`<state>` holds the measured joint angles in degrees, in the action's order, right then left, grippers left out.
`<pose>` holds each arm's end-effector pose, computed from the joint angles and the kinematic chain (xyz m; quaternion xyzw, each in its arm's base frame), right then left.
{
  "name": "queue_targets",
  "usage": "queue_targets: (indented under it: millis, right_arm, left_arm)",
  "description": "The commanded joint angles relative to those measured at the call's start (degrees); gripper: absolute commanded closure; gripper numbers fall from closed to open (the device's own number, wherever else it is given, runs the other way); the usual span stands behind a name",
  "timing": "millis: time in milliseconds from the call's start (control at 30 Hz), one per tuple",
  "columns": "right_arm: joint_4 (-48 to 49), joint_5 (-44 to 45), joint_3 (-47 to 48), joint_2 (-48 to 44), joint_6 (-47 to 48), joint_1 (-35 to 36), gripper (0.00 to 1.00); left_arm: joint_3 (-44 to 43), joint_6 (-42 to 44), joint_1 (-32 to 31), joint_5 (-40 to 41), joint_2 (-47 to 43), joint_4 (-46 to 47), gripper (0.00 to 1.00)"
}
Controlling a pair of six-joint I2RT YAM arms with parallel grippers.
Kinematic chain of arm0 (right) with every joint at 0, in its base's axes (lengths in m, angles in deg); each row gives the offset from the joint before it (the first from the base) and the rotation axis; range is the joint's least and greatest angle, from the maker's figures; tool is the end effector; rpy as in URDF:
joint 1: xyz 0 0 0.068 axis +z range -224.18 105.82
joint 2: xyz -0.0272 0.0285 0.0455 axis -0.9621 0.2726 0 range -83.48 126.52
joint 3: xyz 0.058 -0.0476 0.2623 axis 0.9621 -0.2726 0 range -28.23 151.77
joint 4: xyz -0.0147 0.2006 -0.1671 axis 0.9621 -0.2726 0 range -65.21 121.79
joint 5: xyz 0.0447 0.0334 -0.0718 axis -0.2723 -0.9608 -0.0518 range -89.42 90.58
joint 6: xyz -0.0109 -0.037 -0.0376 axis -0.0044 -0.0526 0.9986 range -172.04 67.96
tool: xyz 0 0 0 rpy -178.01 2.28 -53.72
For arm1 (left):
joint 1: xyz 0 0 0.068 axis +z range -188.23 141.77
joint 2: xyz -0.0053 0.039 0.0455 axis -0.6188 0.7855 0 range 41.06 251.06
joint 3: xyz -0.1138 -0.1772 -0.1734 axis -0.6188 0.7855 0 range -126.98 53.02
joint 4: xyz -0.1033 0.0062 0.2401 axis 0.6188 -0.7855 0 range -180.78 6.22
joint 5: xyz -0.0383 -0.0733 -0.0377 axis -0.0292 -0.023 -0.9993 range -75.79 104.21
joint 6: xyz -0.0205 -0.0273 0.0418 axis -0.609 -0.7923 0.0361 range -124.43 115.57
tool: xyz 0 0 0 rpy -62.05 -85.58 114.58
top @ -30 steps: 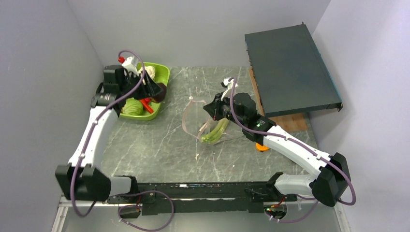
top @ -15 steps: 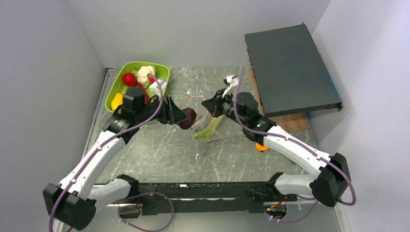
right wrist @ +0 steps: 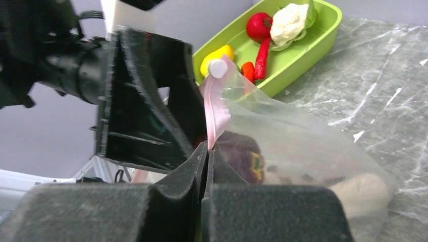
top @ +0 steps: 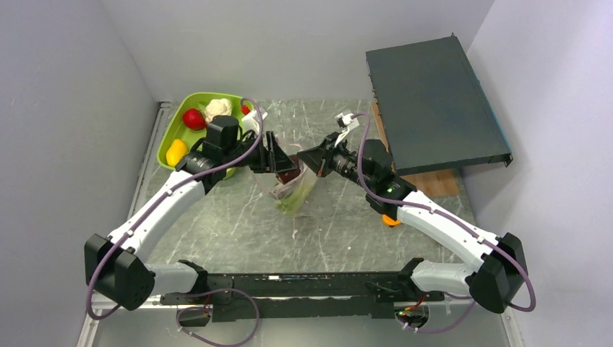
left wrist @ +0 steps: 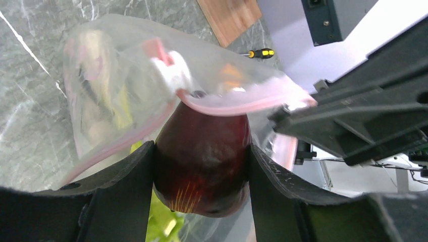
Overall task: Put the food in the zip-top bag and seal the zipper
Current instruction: Place the fake fruit in the zipper food storage bag.
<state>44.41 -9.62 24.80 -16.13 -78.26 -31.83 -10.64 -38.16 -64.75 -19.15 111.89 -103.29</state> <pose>0.2023 0.1931 0.3516 -0.1616 0.6989 0.4435 0.5374 0.2387 -0.1410 0.3452 0.0991 0.8232 -0.4637 0.3123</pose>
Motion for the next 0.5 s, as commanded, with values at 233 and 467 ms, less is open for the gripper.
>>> queue_targets:
  millis: [233, 467]
  right_arm:
    - [7.9, -2.5, 0.2, -1.8, -2.1, 0.2, 1.0]
    - [7.2, -1.5, -0.1, -2.0, -1.3, 0.2, 1.0]
  left_arm:
    - [-0.2, -4.1, -0.4, -3.3, 5.8, 0.8, 0.57]
    - [-2.1, -0.8, -0.3, -1.1, 3.8, -2.2, 0.12]
